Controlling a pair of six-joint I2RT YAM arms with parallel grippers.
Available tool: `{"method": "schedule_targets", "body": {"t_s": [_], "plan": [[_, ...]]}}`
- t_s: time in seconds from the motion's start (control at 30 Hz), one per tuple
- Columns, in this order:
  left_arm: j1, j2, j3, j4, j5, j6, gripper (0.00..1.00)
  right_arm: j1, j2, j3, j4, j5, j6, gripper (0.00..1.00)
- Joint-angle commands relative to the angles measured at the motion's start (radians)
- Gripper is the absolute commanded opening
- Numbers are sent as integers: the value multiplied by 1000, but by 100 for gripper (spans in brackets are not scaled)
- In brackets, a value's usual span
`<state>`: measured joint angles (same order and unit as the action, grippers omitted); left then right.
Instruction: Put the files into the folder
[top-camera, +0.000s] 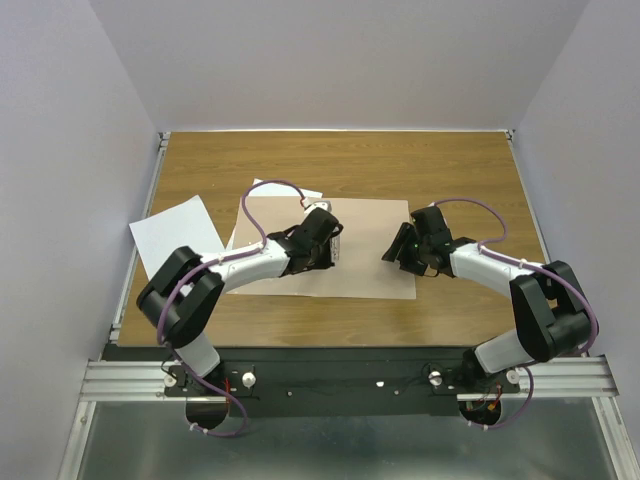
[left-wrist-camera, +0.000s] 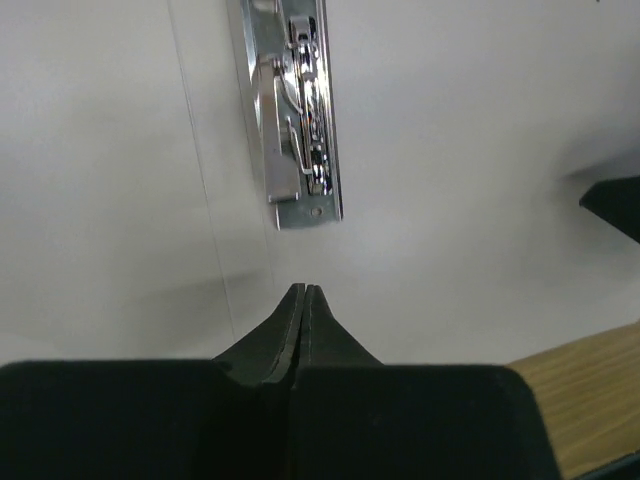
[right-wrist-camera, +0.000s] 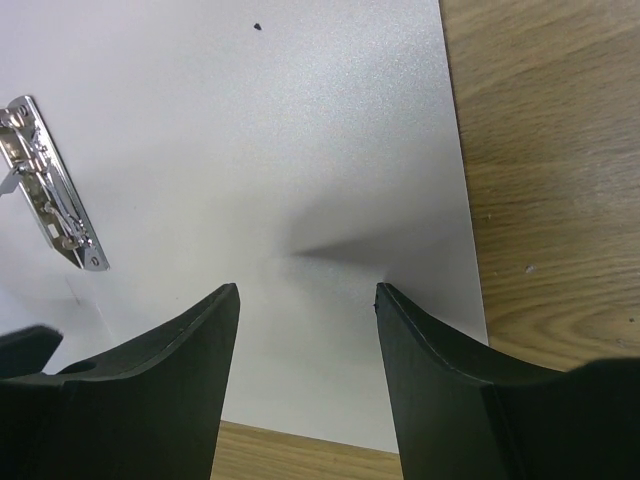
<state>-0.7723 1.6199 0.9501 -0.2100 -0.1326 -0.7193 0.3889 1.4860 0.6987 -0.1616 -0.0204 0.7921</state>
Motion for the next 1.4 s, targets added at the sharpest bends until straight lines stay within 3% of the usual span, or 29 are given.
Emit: {"method": "schedule_targets", "body": {"t_s": [0.0,0.3,0.5,0.87,1.1,1.37], "plan": [[59,101,103,47,7,32,1,2,79,-62,-92,51,-33,66],[175,231,277,40,24,130,0,2,95,-59,-92,59,-34,66],[180,317,360,18,73,178,0,2,102,-42,-93,50,-39,65],[229,104,110,24,13,89,0,1,89,-56,-95,45,-44,65],[188,72,-4,191,286,130,0,2,86,-54,-93,43,-48,65],[185,152,62,256,363,153,0,2,95,-50,-93,40,-53,65]]}}
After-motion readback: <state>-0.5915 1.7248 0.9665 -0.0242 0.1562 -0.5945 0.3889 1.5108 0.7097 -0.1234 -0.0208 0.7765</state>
